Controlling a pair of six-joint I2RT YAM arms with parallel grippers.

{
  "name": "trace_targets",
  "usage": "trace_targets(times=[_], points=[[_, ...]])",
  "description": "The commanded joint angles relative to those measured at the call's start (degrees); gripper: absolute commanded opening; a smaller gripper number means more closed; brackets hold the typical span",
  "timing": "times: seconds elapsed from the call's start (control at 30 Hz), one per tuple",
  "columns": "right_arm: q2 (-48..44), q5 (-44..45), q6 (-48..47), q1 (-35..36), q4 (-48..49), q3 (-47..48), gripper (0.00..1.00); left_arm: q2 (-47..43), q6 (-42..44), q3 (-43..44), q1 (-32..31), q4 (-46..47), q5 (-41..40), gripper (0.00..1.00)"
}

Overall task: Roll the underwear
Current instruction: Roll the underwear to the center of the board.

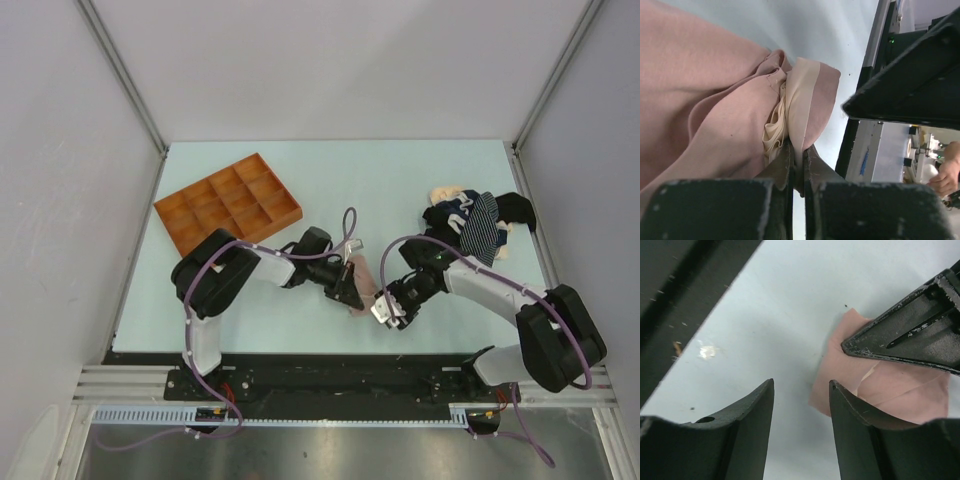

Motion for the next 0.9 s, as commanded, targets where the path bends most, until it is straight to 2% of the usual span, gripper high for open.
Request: trace_targets(times=[0.0, 0.27, 0.5, 0.57, 0.63, 0.73, 0.8, 0.83, 0.87], points=[[0.3, 6.4, 3.2, 2.1, 12.4, -1.8, 0.52, 2.2, -3.1, -3.1, 1.6, 2.9, -5.8, 0.0], [1.2, 9.2, 5.4, 4.0, 18.0, -3.3, 0.52, 2.6, -5.9, -4.9, 1.8, 7.0, -6.1, 0.0], [5.8, 14.0, 7.3, 6.1, 20.9, -3.5, 0.51, 1.7, -7.8, -6.1, 2.1, 10.5, -7.3, 0.01], [7.2, 15.1, 7.5, 6.5, 21.3, -3.5, 0.5, 0.6, -8.3, -6.6, 2.1, 10.9, -7.9, 0.09], [8.9, 17.5, 7.9, 7.6, 21.7, -3.5, 0.49, -0.8, -9.1, -6.8, 2.1, 12.1, -8.1, 0.1], [10.4, 19.8, 8.7, 8.5, 21.7, -3.4, 0.43, -4.4, -10.3, -8.0, 2.2, 13.8, -10.3, 0.22], [11.7, 20.2, 8.6, 9.0, 20.4, -3.3, 0.39, -7.5, -10.7, -9.6, 2.4, 14.4, -12.3, 0.3], [12.0, 20.3, 8.5, 9.1, 19.0, -3.1, 0.34, -9.2, -10.5, -11.3, 2.5, 15.2, -15.4, 0.4], [12.8, 20.3, 8.5, 9.1, 18.3, -3.1, 0.32, -13.5, -10.3, -12.5, 2.8, 15.4, -17.3, 0.45]])
